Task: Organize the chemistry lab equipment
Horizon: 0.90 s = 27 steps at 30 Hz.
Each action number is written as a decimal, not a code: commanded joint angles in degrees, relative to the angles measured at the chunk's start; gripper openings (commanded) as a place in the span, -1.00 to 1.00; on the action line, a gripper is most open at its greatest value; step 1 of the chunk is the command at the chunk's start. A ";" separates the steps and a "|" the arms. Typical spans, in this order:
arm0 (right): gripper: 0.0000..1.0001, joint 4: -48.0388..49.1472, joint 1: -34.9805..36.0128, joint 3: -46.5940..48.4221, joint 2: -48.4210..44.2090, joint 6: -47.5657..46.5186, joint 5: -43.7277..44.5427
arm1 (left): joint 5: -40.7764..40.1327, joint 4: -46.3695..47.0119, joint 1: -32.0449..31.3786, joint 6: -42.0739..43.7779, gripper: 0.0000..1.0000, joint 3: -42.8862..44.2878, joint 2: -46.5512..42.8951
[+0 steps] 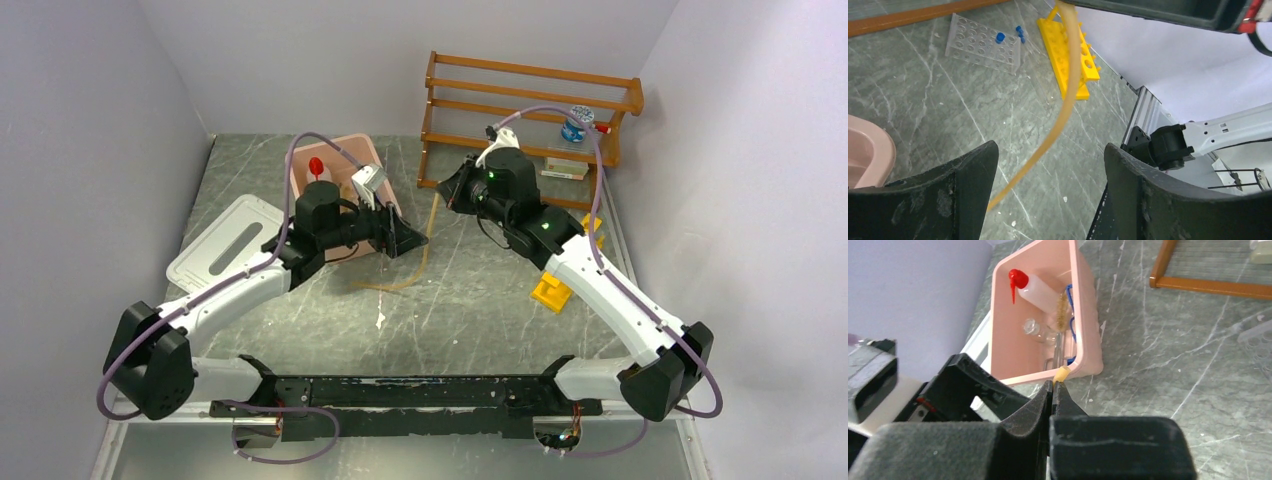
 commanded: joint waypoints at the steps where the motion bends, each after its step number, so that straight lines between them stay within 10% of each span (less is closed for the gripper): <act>1: -1.00 -0.90 -0.26 2.67 -1.56 1.69 -3.29 | 0.86 11.30 -0.48 -0.61 0.59 -2.44 2.10; 6: -1.00 -1.08 -0.29 3.79 -1.70 3.00 -3.58 | 7.41 27.64 -1.42 -4.60 0.42 -6.72 5.92; 27: -1.00 -2.43 -1.82 8.46 -0.03 4.59 -2.36 | 1.83 34.78 -5.19 4.57 -0.41 -9.71 7.49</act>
